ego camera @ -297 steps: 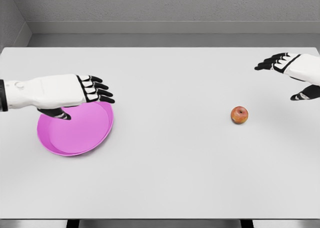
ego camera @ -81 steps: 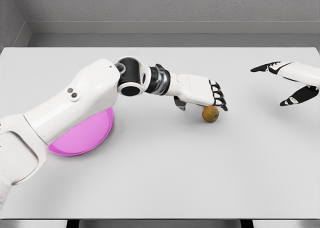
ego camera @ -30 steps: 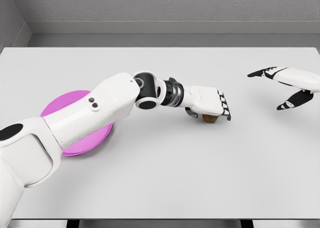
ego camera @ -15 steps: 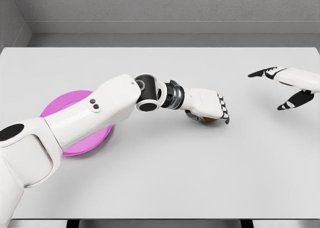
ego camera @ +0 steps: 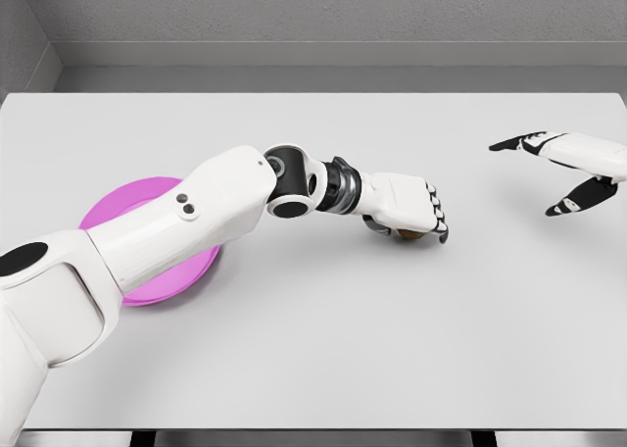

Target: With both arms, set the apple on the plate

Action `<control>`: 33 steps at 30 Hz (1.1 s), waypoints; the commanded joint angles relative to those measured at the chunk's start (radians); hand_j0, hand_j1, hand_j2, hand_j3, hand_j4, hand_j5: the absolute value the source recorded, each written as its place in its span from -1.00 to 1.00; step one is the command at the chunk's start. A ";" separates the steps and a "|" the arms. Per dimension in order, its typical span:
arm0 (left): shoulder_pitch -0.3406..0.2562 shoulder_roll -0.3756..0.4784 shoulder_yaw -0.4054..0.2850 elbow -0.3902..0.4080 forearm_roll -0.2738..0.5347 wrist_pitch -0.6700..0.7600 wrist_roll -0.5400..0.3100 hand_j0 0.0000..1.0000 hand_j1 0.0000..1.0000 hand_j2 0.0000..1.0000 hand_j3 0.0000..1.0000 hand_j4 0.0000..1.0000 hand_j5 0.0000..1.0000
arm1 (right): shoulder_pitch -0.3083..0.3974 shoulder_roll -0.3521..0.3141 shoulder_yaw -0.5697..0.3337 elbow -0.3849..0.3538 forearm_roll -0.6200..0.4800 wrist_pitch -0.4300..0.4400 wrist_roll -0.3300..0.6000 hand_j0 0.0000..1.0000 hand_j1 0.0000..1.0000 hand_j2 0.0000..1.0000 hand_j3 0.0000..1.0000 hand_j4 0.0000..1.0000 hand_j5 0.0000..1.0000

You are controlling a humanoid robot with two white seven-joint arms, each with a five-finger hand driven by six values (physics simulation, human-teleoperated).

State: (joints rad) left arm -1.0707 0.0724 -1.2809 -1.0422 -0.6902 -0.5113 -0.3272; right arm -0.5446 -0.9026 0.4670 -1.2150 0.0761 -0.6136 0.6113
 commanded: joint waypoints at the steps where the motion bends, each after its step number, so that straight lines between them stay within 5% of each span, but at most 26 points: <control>1: 0.000 -0.003 0.002 0.001 0.001 0.002 0.000 0.60 0.60 0.60 0.60 0.60 0.60 | 0.000 -0.001 -0.001 0.005 -0.007 0.003 0.000 1.00 1.00 1.00 1.00 1.00 1.00; 27: -0.005 -0.028 0.002 0.033 -0.014 -0.004 0.000 0.59 0.59 0.59 0.59 0.59 0.59 | -0.009 -0.005 -0.001 0.005 -0.007 0.003 0.000 1.00 1.00 1.00 1.00 1.00 1.00; 33: -0.003 -0.026 0.000 0.033 -0.015 -0.009 0.000 0.44 0.44 0.44 0.44 0.44 0.44 | -0.009 -0.007 -0.001 0.005 -0.007 0.003 0.000 1.00 1.00 1.00 1.00 1.00 1.00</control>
State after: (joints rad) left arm -1.0738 0.0463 -1.2813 -1.0084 -0.7088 -0.5197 -0.3272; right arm -0.5538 -0.9073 0.4668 -1.2099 0.0760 -0.6136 0.6113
